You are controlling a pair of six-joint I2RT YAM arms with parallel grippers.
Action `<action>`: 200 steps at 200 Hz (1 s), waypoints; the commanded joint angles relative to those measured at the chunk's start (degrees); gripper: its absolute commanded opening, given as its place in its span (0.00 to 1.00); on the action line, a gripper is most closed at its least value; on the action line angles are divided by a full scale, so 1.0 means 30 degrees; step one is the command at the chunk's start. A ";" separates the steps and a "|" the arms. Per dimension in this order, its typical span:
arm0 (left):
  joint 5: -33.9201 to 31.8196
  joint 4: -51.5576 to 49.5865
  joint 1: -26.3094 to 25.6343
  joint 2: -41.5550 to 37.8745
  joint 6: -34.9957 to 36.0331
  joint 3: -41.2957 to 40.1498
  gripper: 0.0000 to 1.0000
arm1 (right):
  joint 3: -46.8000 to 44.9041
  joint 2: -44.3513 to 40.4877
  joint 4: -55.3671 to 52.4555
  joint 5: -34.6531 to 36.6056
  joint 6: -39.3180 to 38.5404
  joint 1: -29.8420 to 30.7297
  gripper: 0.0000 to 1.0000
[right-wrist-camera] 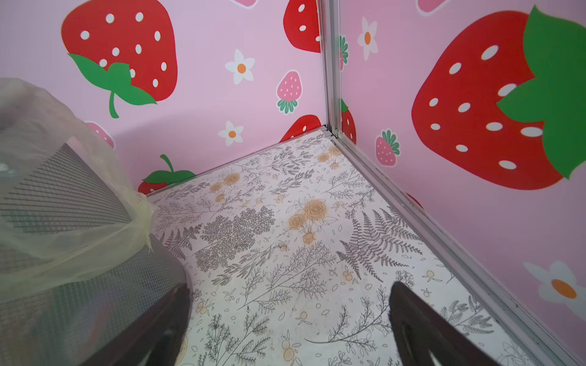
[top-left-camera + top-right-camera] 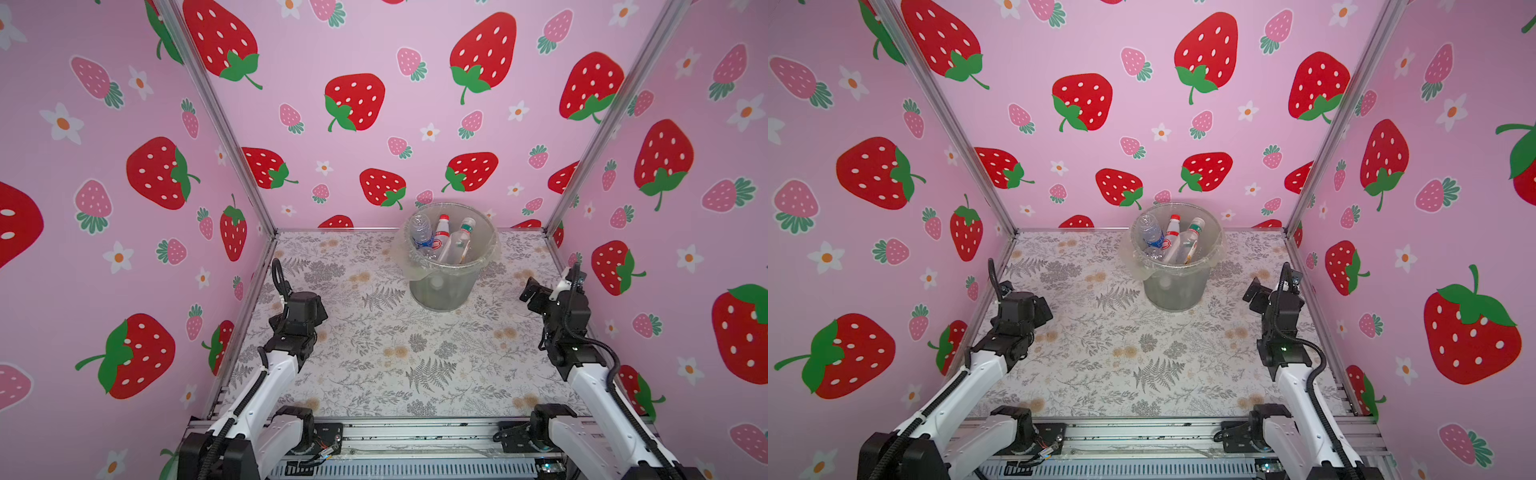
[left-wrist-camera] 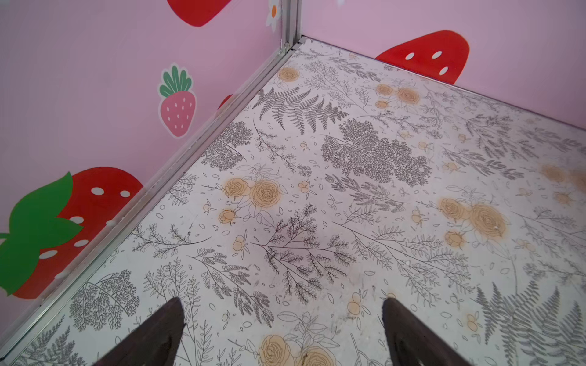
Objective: Throw the plastic bottles in the bin
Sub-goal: Reset both arms
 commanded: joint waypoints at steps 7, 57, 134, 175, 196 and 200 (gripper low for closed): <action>-0.0398 0.5867 -0.0022 -0.0394 0.2505 -0.1988 0.99 | -0.1279 0.0481 0.2913 0.0195 -0.0872 -0.0096 0.99; 0.1918 1.2237 0.0758 0.2503 0.4613 -0.3738 0.99 | -0.3641 0.2352 0.7805 0.0782 -0.2310 -0.0083 0.99; 0.6380 1.7684 0.2789 0.7062 0.4755 -0.3810 0.99 | -0.4628 0.5246 1.1849 0.1458 -0.4021 -0.0104 0.99; 0.8692 1.8090 0.3131 0.9251 0.5193 -0.2948 0.99 | -0.5058 0.6381 1.3893 0.1762 -0.4454 -0.0082 0.99; 0.9295 1.8216 0.3136 0.9988 0.5502 -0.2724 0.99 | -0.5160 0.6980 1.4741 0.1839 -0.4498 -0.0114 0.99; 0.9355 1.8227 0.3137 1.0138 0.5567 -0.2610 0.99 | -0.5174 0.7060 1.4861 0.1828 -0.4498 -0.0125 0.99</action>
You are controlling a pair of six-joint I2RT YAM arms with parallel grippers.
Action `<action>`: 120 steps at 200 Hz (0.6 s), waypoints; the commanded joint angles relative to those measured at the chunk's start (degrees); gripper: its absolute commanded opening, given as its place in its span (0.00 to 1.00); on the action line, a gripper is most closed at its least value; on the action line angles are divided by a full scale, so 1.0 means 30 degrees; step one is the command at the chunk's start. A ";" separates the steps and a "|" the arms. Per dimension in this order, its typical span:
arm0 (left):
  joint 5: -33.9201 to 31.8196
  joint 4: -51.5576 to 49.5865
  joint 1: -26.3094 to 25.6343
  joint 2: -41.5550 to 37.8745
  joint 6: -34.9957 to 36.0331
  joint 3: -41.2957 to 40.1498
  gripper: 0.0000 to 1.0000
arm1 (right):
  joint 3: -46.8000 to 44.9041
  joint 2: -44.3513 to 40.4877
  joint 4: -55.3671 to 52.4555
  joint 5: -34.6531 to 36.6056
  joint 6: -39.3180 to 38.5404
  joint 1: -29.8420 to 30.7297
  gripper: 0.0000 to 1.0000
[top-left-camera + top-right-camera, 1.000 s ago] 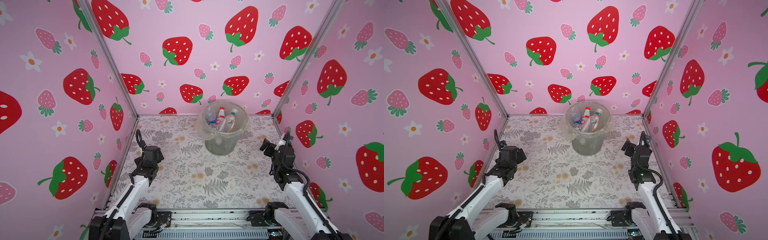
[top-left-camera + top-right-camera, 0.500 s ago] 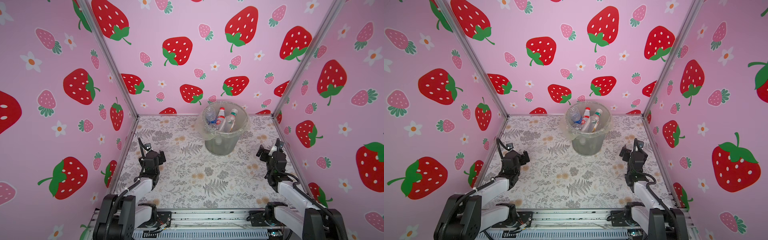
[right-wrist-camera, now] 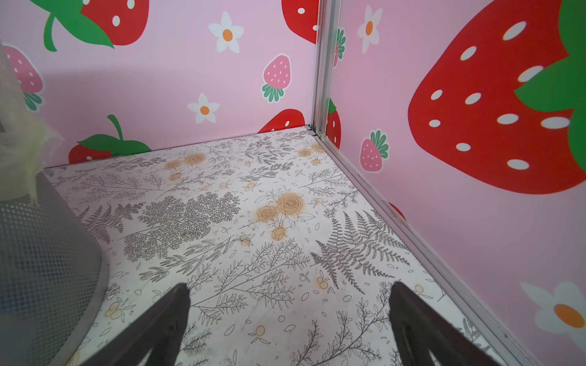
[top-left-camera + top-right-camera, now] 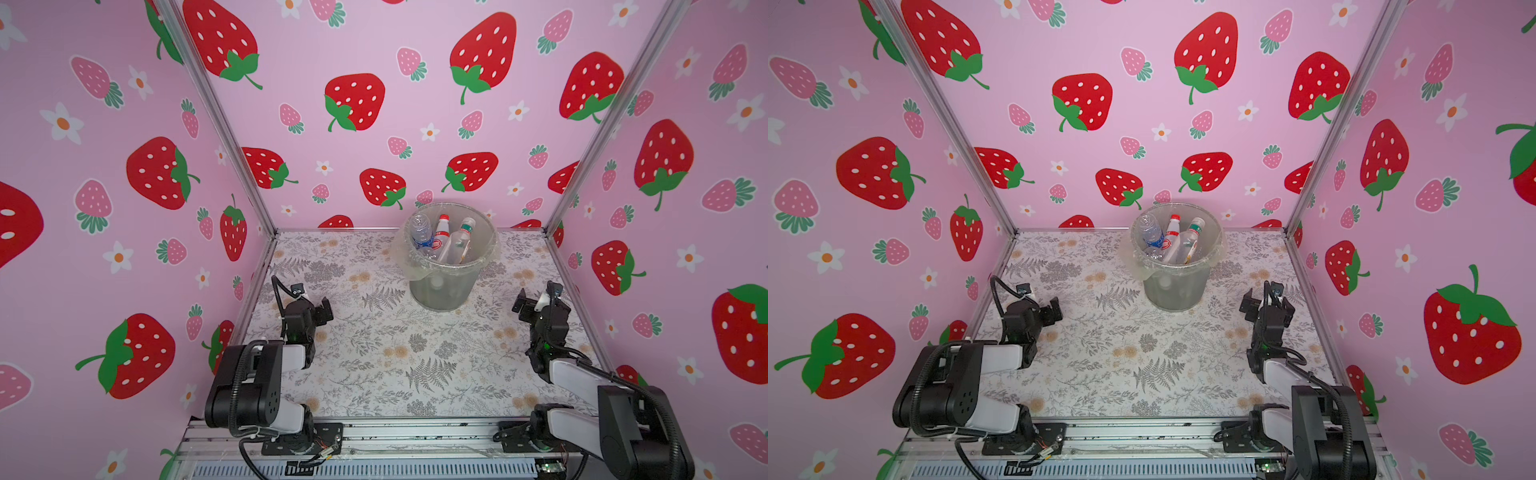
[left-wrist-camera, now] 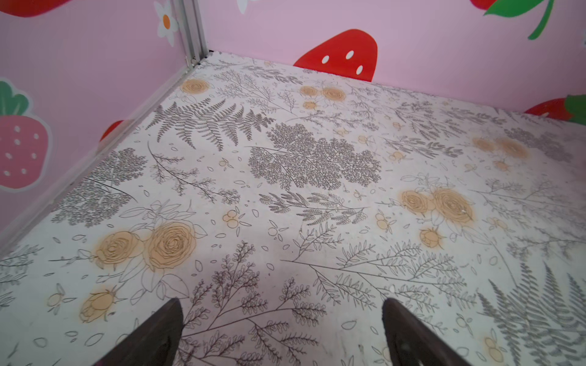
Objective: Throw the plastic bottles in the bin
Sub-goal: Reset both arms
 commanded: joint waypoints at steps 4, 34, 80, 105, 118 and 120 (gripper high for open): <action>0.1538 0.1319 0.0084 0.0896 0.0719 0.1021 0.99 | -0.0343 0.0537 0.2316 0.0504 -0.0548 -0.0104 0.99; 0.1932 -0.0397 -0.0001 0.1022 0.1024 0.1940 0.99 | -0.0828 0.1017 0.3978 0.0718 -0.0610 -0.0205 0.99; 0.1987 -0.0266 0.0019 0.1047 0.1018 0.1892 0.99 | -0.1818 0.2922 0.7730 0.0739 -0.0481 -0.0363 0.99; 0.2309 -0.0295 0.0080 0.1017 0.1065 0.1913 0.99 | -0.2018 0.4910 0.9875 0.0607 -0.0469 -0.0462 0.99; 0.2935 -0.0656 0.0122 0.1104 0.1379 0.2144 0.99 | -0.2100 0.4870 0.9885 -0.0468 -0.0894 -0.0458 0.99; 0.3028 -0.0691 0.0125 0.1110 0.1450 0.2181 0.99 | -0.2120 0.4887 0.9923 -0.0521 -0.0914 -0.0456 0.99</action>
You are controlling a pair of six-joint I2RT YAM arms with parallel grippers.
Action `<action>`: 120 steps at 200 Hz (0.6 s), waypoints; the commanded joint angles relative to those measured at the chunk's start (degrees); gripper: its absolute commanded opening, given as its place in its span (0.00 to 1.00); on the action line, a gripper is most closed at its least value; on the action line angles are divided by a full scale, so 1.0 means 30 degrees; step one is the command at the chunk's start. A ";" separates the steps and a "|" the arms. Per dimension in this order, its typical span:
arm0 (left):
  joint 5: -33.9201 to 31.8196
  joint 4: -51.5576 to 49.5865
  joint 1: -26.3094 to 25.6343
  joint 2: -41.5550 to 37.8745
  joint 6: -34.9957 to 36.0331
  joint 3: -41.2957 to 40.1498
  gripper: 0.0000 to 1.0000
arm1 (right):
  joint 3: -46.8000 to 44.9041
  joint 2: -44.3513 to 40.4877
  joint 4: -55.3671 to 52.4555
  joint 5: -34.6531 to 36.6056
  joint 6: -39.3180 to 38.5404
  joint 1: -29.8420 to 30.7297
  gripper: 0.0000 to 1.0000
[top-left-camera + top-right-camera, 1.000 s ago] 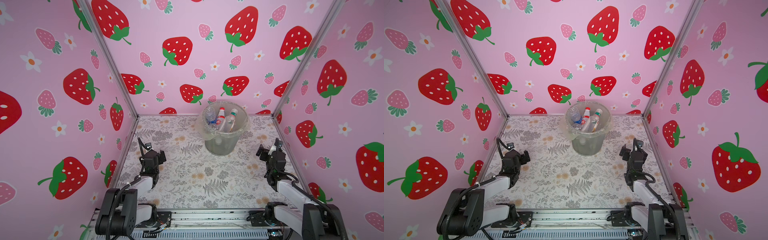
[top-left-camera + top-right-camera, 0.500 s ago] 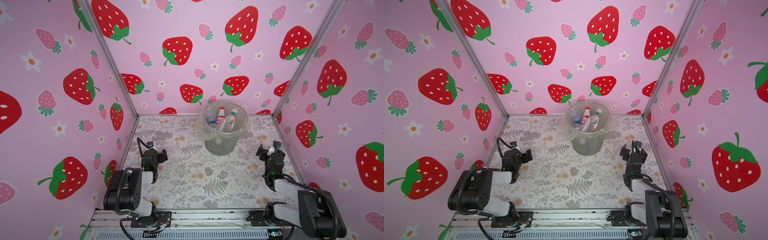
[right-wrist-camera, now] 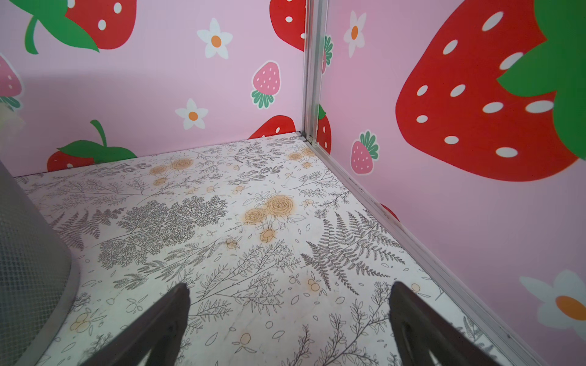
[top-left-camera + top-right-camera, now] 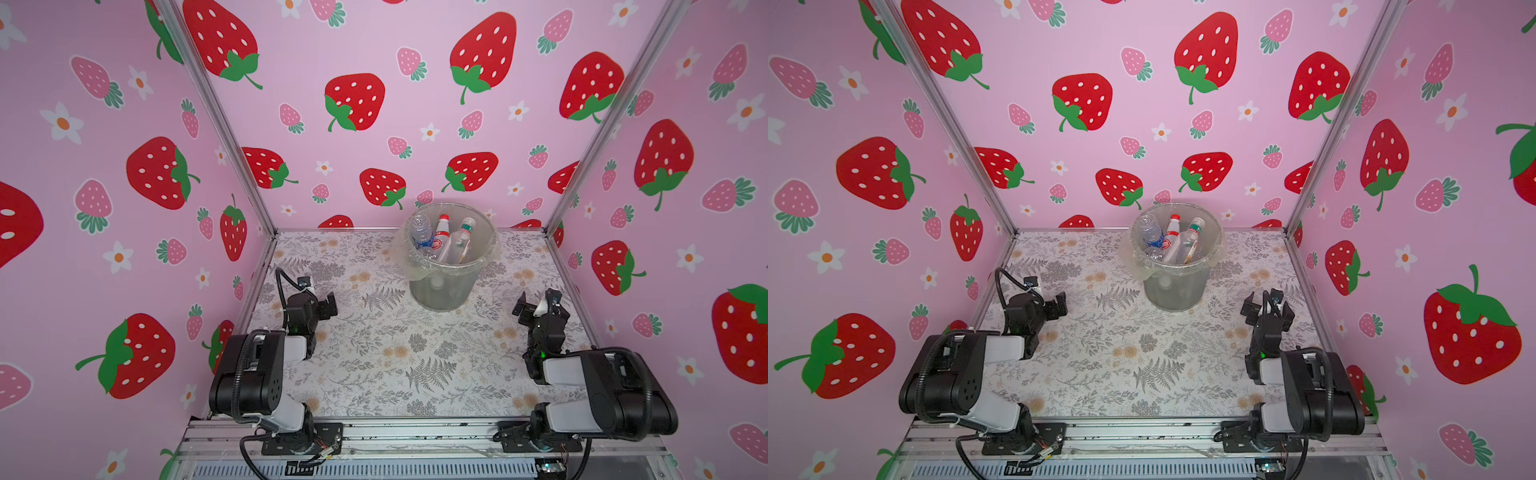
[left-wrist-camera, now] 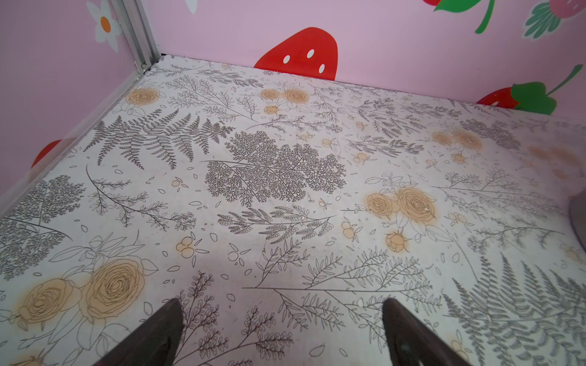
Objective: Throw the plastic bottles in the bin
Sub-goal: Reset both arms
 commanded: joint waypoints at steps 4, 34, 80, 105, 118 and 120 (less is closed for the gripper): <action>0.1238 -0.0341 0.0097 0.0046 0.0757 0.0682 0.99 | -0.0449 0.0389 0.2735 -0.0826 -0.0543 -0.0134 0.99; 0.1265 -0.0304 0.0090 0.0064 0.0735 0.0668 0.99 | -0.1501 0.2730 0.7347 -0.2177 -0.1108 -0.0120 0.99; 0.1265 -0.0314 0.0085 0.0050 0.0735 0.0670 0.99 | 0.1336 0.2318 0.1071 -0.4571 -0.1993 -0.0153 0.99; 0.1265 -0.0331 0.0089 0.0087 0.0723 0.0701 0.99 | 0.1723 0.2436 0.0777 -0.4464 -0.2065 -0.0098 0.99; 0.1265 -0.0333 0.0099 0.0049 0.0736 0.0697 0.99 | 0.1648 0.2440 0.0986 -0.4281 -0.2067 -0.0034 0.99; 0.1265 -0.0311 0.0096 0.0044 0.0736 0.0719 0.99 | 0.1646 0.2419 0.1001 -0.4277 -0.2067 -0.0010 0.99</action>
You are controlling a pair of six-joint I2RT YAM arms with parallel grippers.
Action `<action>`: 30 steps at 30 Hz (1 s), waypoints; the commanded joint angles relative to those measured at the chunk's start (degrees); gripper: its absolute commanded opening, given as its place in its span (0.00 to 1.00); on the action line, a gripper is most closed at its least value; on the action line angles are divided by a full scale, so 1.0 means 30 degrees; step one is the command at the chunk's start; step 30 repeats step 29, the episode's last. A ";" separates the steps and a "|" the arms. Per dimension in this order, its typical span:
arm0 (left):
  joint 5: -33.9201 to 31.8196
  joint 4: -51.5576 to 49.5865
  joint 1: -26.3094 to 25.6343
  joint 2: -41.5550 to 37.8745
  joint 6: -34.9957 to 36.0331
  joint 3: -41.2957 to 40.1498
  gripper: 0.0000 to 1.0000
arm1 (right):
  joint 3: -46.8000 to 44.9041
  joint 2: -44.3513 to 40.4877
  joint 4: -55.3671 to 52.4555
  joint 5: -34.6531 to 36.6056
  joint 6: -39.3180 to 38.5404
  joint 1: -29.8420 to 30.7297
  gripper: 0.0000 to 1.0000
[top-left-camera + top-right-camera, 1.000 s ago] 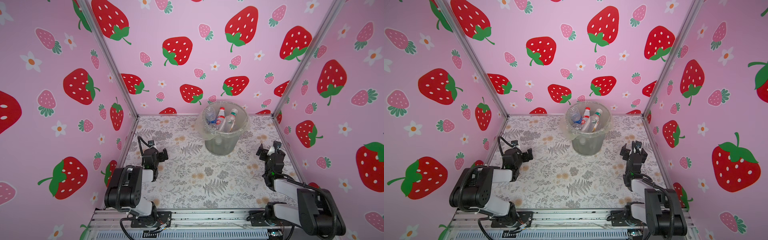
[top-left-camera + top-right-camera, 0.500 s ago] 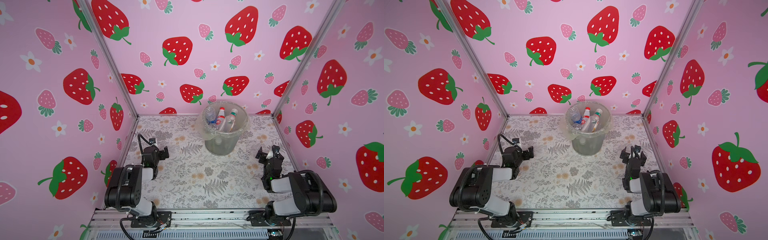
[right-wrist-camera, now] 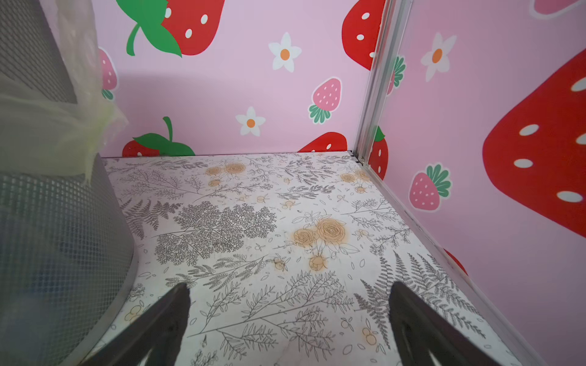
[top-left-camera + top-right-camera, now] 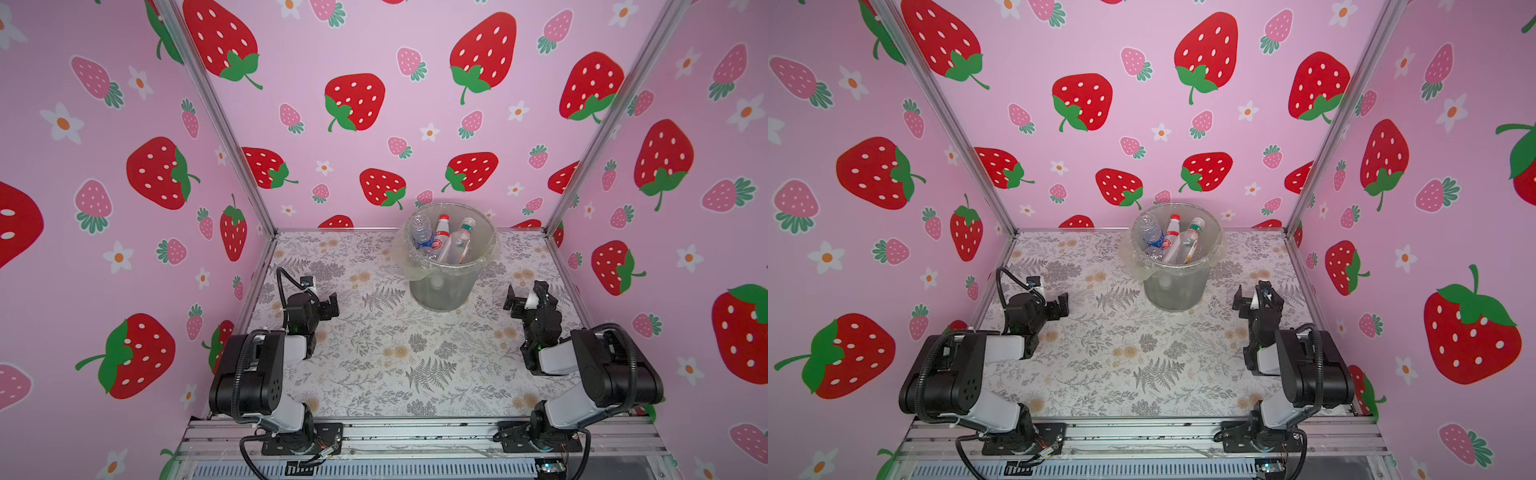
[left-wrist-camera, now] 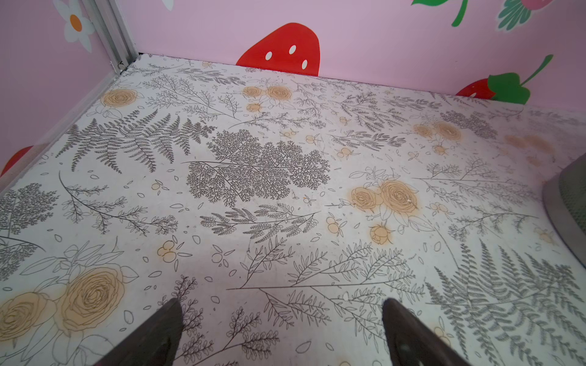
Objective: Throw the plastic bottles in the bin
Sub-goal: Reset both arms
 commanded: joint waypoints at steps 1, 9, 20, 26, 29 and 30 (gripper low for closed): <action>0.0369 -0.0126 0.0071 0.0058 0.0320 0.0614 0.99 | -0.0023 -0.0025 -0.0682 -0.0291 -0.0509 0.0045 0.99; 0.0362 -0.0116 0.0053 0.0060 0.0322 0.0603 0.99 | 0.0463 0.0014 -0.1631 -0.1386 -0.1314 0.0243 0.99; 0.0369 -0.0125 0.0052 0.0063 0.0320 0.0608 0.99 | 0.0486 0.0054 -0.1627 -0.1385 -0.1314 0.0253 0.99; 0.0369 -0.0117 0.0045 0.0069 0.0320 0.0603 0.99 | 0.0683 0.0126 -0.1844 -0.1213 -0.1402 0.0368 0.99; 0.0369 -0.0111 0.0077 0.0054 0.0320 0.0587 0.99 | 0.0534 0.0043 -0.1691 -0.1193 -0.1403 0.0365 0.99; 0.0369 -0.0111 0.0077 0.0054 0.0320 0.0587 0.99 | 0.0534 0.0043 -0.1691 -0.1193 -0.1403 0.0365 0.99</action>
